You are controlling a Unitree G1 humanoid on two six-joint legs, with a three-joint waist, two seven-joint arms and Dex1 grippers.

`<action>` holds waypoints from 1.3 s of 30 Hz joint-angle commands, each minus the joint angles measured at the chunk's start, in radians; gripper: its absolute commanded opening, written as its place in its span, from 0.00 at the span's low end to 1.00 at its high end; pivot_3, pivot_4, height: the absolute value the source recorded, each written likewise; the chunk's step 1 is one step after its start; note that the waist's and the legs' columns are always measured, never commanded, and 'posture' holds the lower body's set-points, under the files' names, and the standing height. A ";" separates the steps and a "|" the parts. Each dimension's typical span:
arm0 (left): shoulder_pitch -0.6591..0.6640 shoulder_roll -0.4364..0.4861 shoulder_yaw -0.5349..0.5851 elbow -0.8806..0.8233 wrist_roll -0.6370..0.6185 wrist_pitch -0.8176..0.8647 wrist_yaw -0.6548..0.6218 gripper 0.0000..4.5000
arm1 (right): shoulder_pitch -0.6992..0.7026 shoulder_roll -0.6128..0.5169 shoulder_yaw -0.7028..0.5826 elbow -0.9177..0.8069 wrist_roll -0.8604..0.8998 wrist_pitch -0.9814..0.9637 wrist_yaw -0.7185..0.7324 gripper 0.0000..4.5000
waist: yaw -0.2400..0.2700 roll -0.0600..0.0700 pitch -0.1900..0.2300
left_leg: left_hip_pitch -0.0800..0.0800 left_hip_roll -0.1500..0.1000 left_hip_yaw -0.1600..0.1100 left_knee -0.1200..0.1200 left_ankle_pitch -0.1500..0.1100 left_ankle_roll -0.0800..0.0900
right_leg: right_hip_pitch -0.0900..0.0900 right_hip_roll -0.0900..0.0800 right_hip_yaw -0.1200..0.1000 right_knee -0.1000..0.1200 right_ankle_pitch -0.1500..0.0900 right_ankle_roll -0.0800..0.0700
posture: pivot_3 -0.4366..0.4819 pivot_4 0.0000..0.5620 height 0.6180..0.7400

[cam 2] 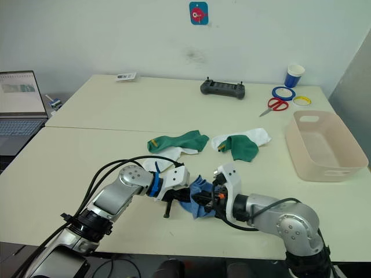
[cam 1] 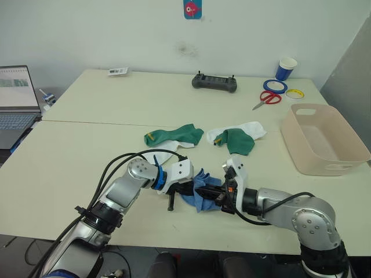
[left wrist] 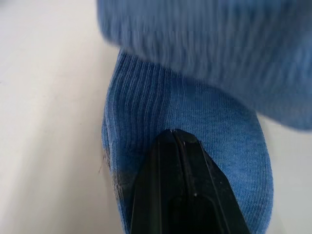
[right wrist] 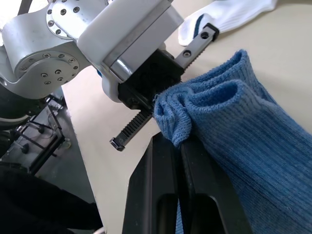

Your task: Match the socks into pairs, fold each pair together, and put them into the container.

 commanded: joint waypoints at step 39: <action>-0.048 -0.006 0.054 0.033 -0.021 -0.039 0.073 0.00 | 0.054 -0.243 0.301 0.025 -0.530 -0.470 0.274 0.01 | -0.014 0.000 0.002 | -0.001 0.000 0.000 0.001 0.000 0.000 | -0.001 0.000 0.000 0.000 0.000 0.000 | 0.48 0.27 1.00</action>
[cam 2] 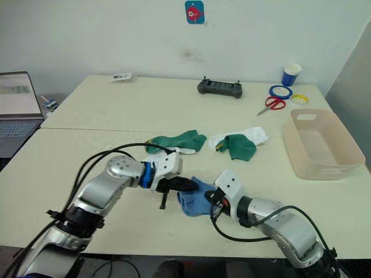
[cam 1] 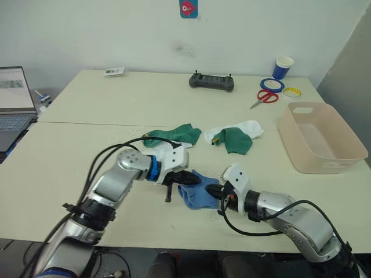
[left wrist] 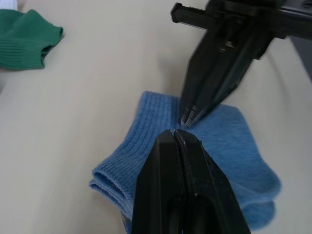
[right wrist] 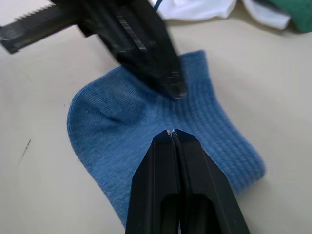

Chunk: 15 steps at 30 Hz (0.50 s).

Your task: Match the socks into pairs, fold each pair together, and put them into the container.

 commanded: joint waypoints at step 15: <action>-0.001 0.032 0.044 0.034 0.006 -0.116 -0.049 0.00 | 0.067 -0.088 -0.071 -0.079 -0.023 -0.076 0.150 0.01 | -0.003 0.000 0.000 | 0.002 0.001 -0.001 -0.001 0.000 0.000 | 0.001 0.000 -0.001 0.001 0.000 0.000 | 0.48 0.27 1.00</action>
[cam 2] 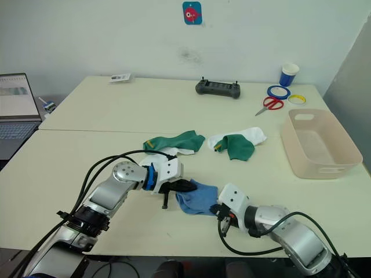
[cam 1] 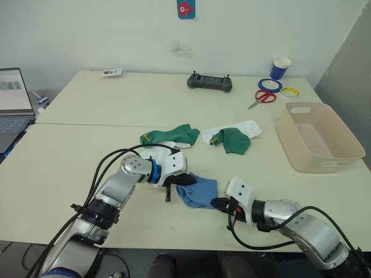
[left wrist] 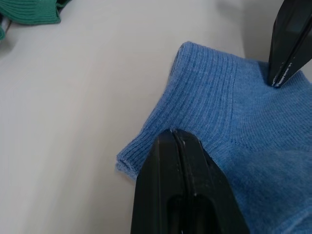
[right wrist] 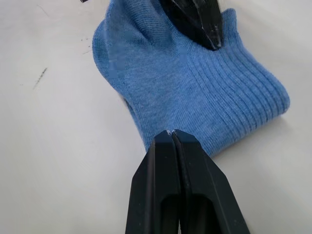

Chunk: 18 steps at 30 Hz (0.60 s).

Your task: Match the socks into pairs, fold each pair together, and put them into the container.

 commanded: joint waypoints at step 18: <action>0.134 0.078 0.007 -0.093 -0.019 -0.090 -0.085 0.00 | -0.081 0.178 -0.010 0.121 -0.137 -0.001 -0.116 0.01 | 0.002 0.000 0.001 | -0.001 0.000 0.000 0.000 0.000 0.000 | -0.001 0.000 0.000 0.000 0.000 -0.001 | 0.48 0.27 1.00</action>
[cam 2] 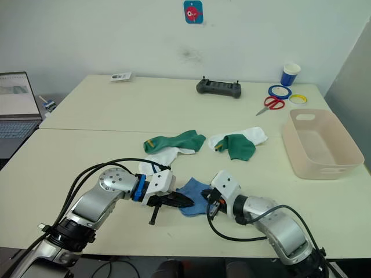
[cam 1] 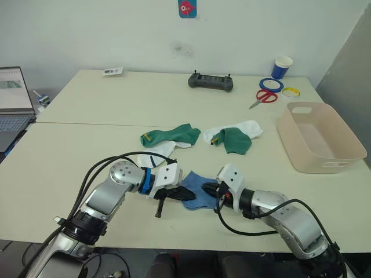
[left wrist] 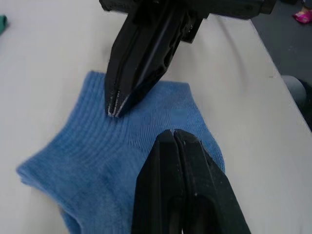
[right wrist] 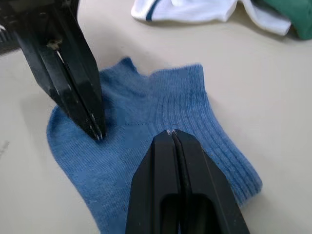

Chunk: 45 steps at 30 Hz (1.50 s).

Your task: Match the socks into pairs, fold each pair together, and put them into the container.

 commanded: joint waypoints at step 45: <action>-0.048 -0.019 -0.004 0.209 0.098 -0.143 0.015 0.00 | -0.037 0.386 -0.621 -0.099 0.499 0.885 -0.236 0.99 | -0.007 0.002 -0.003 | 0.001 0.001 0.000 -0.001 0.000 0.000 | 0.001 0.000 0.000 0.001 0.000 0.000 | 0.48 0.27 1.00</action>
